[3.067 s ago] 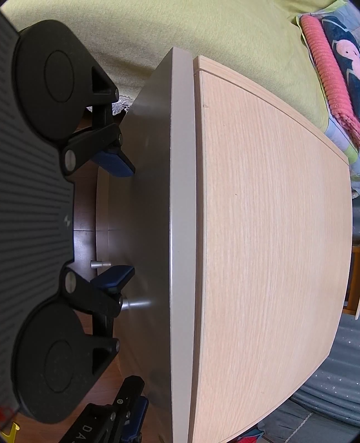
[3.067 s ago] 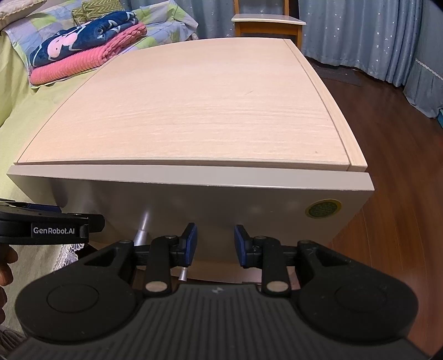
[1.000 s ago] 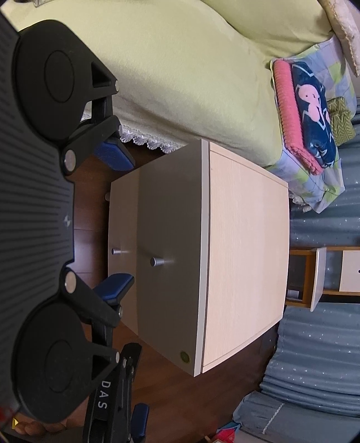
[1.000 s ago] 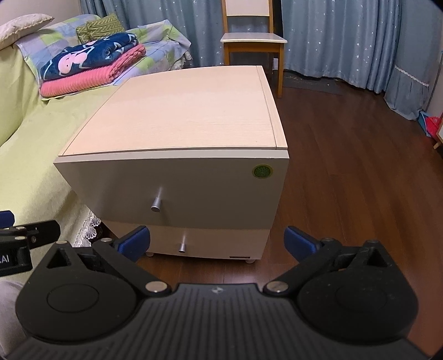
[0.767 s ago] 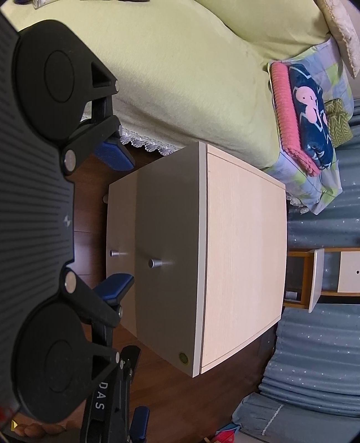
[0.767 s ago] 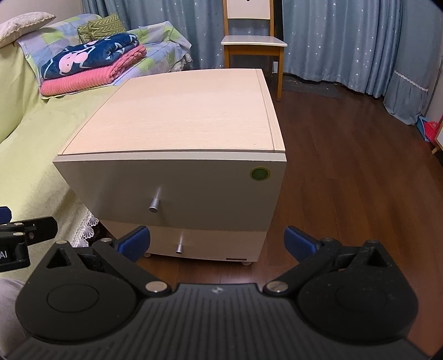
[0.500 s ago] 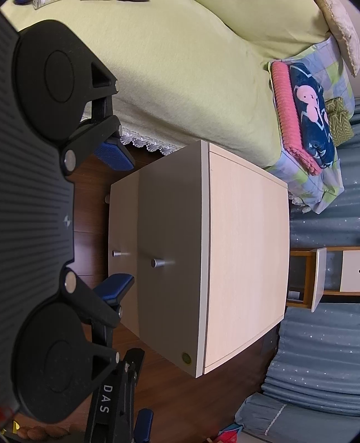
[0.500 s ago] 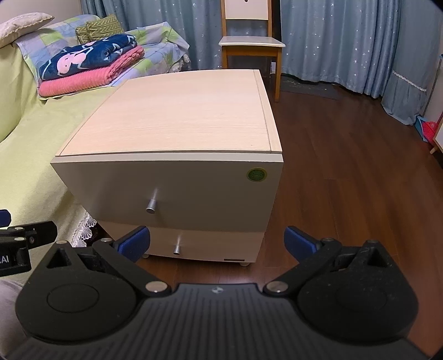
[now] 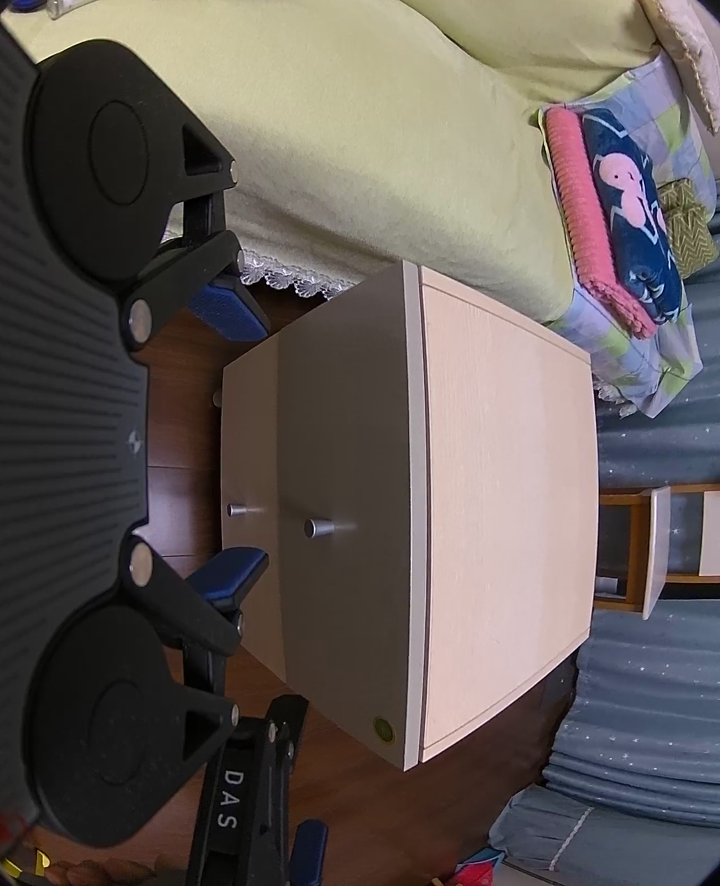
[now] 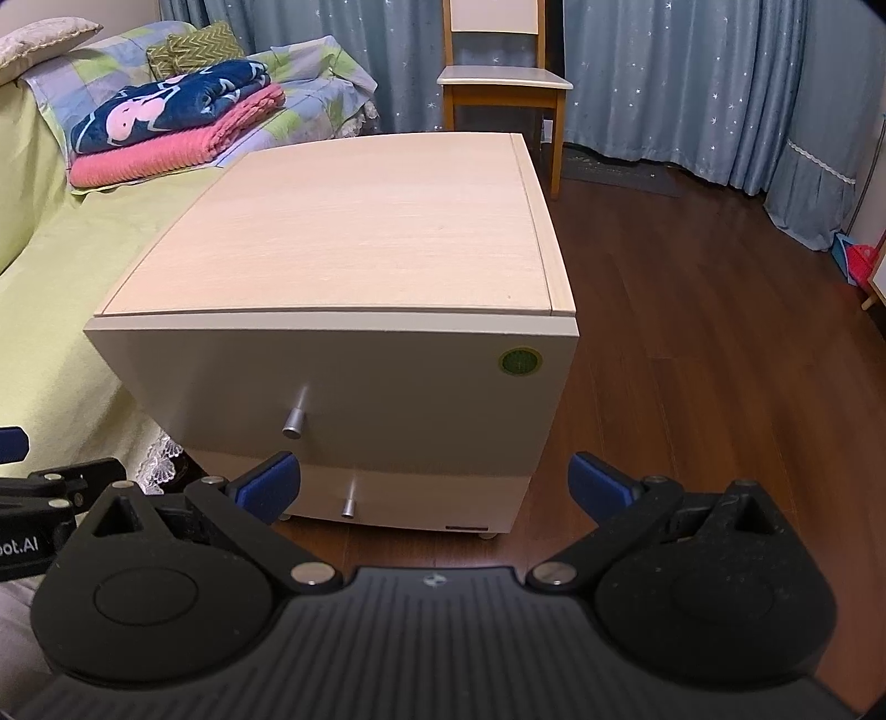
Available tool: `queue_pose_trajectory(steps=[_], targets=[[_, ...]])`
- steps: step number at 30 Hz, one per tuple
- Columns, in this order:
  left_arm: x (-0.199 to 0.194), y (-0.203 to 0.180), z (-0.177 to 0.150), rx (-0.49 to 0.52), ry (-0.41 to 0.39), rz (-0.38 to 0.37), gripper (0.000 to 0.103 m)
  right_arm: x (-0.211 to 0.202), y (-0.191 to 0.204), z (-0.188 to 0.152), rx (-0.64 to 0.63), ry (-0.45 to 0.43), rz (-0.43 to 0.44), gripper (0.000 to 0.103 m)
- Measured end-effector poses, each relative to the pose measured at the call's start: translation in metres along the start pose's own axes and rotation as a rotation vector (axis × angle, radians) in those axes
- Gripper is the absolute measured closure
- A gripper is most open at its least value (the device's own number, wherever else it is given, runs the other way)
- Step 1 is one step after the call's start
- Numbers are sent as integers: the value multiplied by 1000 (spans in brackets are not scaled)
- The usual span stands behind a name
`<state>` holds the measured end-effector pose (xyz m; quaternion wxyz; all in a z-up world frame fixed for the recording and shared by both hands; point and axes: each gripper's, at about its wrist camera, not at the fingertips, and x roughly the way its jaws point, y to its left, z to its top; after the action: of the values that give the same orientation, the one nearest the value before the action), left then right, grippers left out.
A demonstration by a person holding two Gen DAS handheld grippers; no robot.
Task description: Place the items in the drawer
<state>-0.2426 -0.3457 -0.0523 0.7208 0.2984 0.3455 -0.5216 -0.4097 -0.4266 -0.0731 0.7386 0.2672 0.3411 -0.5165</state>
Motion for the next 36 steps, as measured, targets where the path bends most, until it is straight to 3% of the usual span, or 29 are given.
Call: queue_pose_trajectory(steps=[16, 36], targets=[[49, -2, 31, 14, 46, 11, 20, 41, -1, 22, 8, 39, -14, 1], [77, 18, 40, -10, 75, 29, 20, 68, 22, 41, -14, 54, -8, 1]])
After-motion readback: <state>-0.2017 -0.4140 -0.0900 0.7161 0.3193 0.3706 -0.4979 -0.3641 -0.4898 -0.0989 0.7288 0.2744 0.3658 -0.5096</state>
